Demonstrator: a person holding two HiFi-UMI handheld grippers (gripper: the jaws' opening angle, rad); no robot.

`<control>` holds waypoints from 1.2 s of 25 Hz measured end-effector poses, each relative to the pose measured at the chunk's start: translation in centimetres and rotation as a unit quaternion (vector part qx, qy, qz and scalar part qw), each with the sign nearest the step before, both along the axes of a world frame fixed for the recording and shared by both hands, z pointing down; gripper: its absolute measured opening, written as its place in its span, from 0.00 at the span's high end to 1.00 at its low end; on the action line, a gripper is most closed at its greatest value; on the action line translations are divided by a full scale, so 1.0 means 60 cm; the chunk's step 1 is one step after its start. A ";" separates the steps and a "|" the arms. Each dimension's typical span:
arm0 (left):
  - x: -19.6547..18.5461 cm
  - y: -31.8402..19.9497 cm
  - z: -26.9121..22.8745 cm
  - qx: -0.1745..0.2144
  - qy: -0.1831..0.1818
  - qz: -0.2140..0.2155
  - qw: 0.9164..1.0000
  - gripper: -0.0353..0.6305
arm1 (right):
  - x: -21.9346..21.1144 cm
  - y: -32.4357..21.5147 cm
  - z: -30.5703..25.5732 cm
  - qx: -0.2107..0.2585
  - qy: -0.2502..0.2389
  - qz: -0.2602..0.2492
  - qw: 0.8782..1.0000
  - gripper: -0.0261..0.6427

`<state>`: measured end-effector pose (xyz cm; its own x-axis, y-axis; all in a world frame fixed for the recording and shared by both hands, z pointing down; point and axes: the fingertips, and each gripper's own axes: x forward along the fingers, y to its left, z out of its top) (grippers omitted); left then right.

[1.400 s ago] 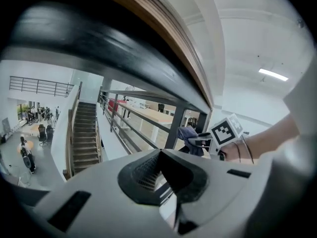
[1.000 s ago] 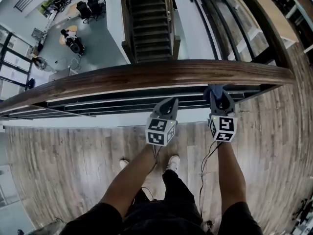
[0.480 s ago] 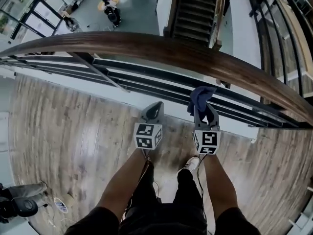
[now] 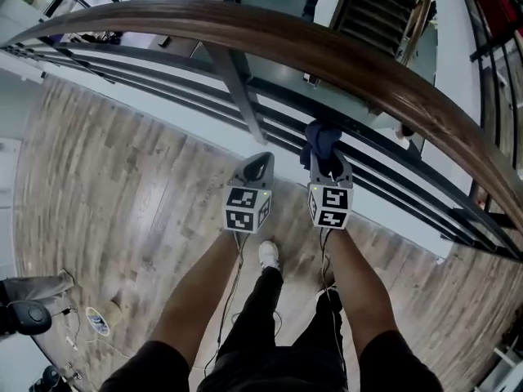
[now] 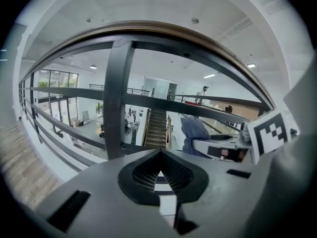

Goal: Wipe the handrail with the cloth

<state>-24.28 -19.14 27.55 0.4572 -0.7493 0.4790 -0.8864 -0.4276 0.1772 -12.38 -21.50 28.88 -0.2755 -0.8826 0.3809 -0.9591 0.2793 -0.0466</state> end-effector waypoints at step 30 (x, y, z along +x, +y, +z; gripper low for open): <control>-0.153 -0.110 0.074 -0.033 0.036 -0.004 0.999 0.95 | -0.166 -0.205 0.126 -0.105 0.045 0.057 0.992 0.79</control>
<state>-33.44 -25.73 31.97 0.4854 -0.7215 0.4938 -0.8743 -0.4051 0.2675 -22.37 -33.78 36.47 -0.1348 -0.8048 0.5780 -0.9868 0.1621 -0.0044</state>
